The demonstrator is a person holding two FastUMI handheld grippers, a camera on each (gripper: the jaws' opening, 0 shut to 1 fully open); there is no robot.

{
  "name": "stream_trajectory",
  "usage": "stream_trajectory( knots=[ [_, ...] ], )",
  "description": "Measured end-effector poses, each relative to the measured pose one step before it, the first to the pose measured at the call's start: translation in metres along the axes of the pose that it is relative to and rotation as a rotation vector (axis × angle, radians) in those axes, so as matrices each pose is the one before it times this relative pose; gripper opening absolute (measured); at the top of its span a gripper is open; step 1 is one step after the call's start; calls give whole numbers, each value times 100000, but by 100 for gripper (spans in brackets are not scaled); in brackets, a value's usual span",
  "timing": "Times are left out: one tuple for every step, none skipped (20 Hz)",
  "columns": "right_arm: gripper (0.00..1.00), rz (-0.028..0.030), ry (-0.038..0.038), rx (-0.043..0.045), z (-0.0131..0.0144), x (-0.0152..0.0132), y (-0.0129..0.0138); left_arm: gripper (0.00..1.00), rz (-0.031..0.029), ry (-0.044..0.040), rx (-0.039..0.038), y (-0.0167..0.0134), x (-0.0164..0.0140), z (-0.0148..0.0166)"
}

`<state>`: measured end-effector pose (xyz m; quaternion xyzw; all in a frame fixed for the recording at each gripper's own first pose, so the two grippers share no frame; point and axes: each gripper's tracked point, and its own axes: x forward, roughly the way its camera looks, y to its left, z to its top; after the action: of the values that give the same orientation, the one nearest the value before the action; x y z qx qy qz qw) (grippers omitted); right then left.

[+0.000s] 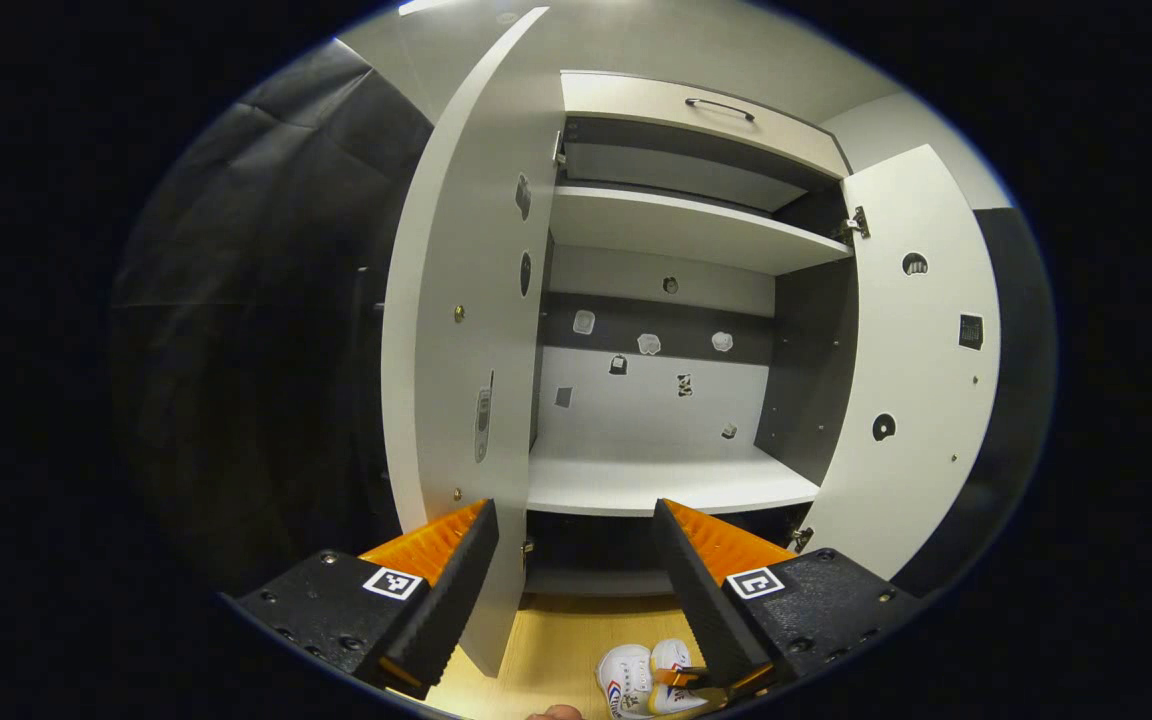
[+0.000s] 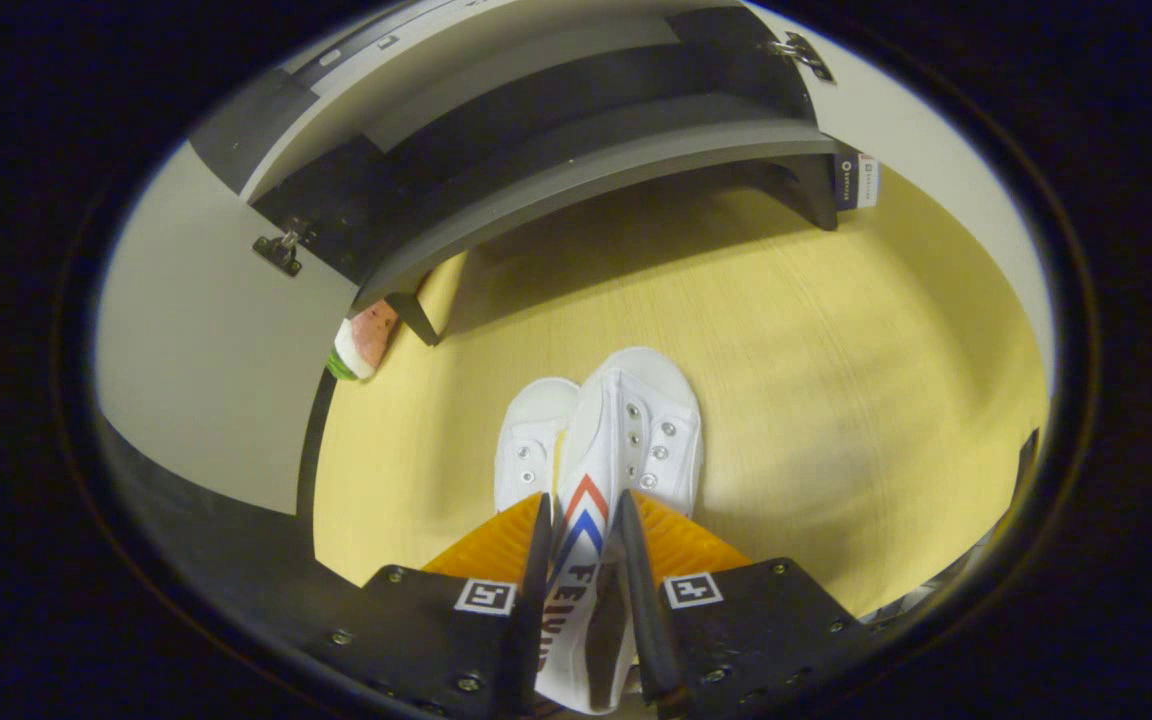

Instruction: Grab one shoe with the right hand and put it into the shoe cabinet, grab the other shoe with the left hand and put it into the shoe cabinet; then close the right door with the right hand and the left door with the left hand.

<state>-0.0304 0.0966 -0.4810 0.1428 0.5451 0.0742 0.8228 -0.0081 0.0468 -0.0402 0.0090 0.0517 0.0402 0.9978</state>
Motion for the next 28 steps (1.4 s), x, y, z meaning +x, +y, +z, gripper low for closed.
stream_trajectory(
  knots=[
    [25, -632, 173, 120, -113, 1628, -120, 95, 411, -63, 616, 67, 64, 19],
    [25, -163, 79, 1776, 303, -2074, 96, 95, -139, -33, 351, -98, 14, -45],
    [5, -1130, 36, -973, 25, -1726, -206, 95, -169, 238, 109, -57, -1, -54],
    [5, 780, -1229, -79, 146, 1389, 16, 95, 35, 339, -205, 45, 91, -87],
    [0, 1701, -585, 1198, 345, 554, 149, 95, -230, 192, -515, -53, 30, 45],
    [0, 1190, -618, 2147, -69, -736, 0, 95, 86, -125, -199, 7, 44, -21],
    [0, 1198, -138, 1279, 220, -279, 129, 95, 106, 59, 123, 4, 5, 10],
    [0, 1404, -932, 1267, 247, -488, 336, 95, 121, 75, 268, 27, -21, -82],
    [0, 1599, -1318, 1429, 550, -592, 311, 95, 72, 49, 151, 12, 58, 28],
    [0, 1453, -1458, 818, 744, -462, 449, 95, -73, 25, 167, -38, 33, -32],
    [0, 1085, -2239, -201, 1068, -848, 459, 95, 106, 50, 104, 16, 1, 15],
    [0, 817, -2357, -1181, 1369, -1098, 605, 95, -86, -129, -15, -27, 146, -24],
    [0, 750, -3326, -1081, 1818, -1043, 637, 95, -70, 128, -105, -47, 64, -13],
    [0, 1145, -3145, -1160, 2058, -818, 1020, 95, -73, 90, -183, -9, 17, -74],
    [0, 1358, -3945, -692, 2290, -735, 966, 95, -44, 16, -241, -52, 78, 31],
    [0, 1518, -3877, -1195, 1916, -1255, 1078, 95, 105, -187, -65, 9, 30, -21],
    [0, 1327, -3811, -1552, 2480, -896, 1001, 95, -105, -264, -127, -55, 69, 87],
    [0, 1296, -3855, -1797, 2196, -595, 897, 95, 45, -90, -157, 0, 70, -35],
    [0, 1408, -3742, -1867, 2560, -631, 1058, 95, -4, -77, -129, -71, 107, 11],
    [0, 1260, -3708, -1961, 2450, -623, 943, 95, 74, -129, -114, 40, 41, -20],
    [0, 1086, -3912, -2094, 2543, -355, 874, 95, 84, -91, -265, 14, 32, 68],
    [0, 3560, 1389, -1197, 1458, -320, 1653, 95, 110, -218, -383, -15, 90, 31],
    [5, 1284, -3432, -306, 1549, -497, 1017, 95, -109, -330, -365, -24, 113, 75],
    [0, 803, 1794, -1850, 602, 445, 412, 95, -82, 306, -500, -66, 31, -159],
    [0, -486, -153, -1504, 906, 112, 190, 93, 357, 64, -272, 58, 52, -16],
    [0, -472, 1252, -1343, -22, 1, 237, 95, -61, -233, -344, 8, 41, 55],
    [0, -475, 1679, -473, 44, -113, -133, 95, 0, -336, -266, -12, 21, 59],
    [0, -387, 1062, 62, -106, -84, -92, 94, 83, -19, -338, 54, -32, -51]
  ],
)
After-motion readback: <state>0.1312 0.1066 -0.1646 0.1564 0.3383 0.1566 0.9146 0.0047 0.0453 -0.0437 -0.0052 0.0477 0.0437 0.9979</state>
